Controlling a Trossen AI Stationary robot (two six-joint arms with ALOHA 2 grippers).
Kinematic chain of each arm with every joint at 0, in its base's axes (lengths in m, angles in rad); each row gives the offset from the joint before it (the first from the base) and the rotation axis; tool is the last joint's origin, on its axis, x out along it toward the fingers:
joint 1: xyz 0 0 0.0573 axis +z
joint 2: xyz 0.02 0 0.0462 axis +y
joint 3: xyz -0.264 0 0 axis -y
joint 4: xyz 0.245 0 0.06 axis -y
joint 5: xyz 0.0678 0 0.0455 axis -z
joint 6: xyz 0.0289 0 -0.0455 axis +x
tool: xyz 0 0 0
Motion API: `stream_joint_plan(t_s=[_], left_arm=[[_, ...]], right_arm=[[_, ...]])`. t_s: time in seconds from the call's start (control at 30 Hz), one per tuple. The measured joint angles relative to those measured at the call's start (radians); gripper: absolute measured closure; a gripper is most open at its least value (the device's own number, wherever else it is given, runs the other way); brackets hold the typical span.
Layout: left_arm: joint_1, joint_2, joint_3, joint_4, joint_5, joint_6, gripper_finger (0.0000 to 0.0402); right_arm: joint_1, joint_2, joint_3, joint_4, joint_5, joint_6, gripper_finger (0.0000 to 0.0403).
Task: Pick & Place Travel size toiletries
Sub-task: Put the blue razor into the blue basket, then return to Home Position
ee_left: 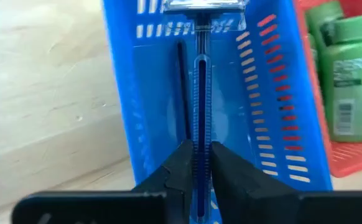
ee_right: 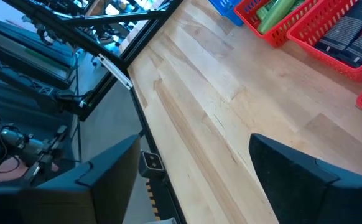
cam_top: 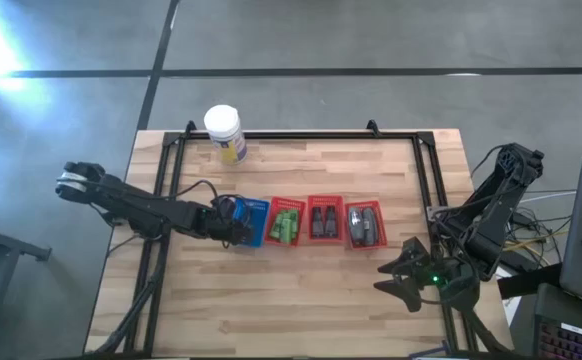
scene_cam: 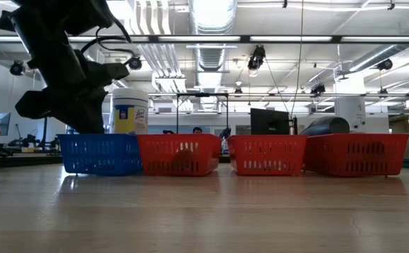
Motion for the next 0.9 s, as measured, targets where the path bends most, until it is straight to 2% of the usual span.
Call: stream_joint_plan(t_s=[0.2,0.4,0.73,0.83,0.9], left_arm=[[0.000,0.000,0.000,-0.002,0.001,-0.047,0.0306],[-0.001,-0.004,0.064,-0.003,0.000,0.000,0.0264],[-0.116,-0.053,0.309,0.007,0.008,0.399,0.0257],[-0.167,-0.060,0.316,0.061,0.020,0.497,0.0259],[-0.188,-0.064,0.280,0.132,-0.002,0.503,0.0263]], right_arm=[[0.000,0.000,0.000,0.000,0.000,-0.003,0.0120],[-0.001,0.000,0.000,0.000,0.000,-0.003,0.0132],[-0.002,-0.035,0.006,0.015,0.005,0.043,0.0153],[-0.001,-0.038,0.024,0.065,0.041,-0.115,0.0160],[-0.035,-0.049,0.018,0.071,0.034,-0.151,0.0164]])
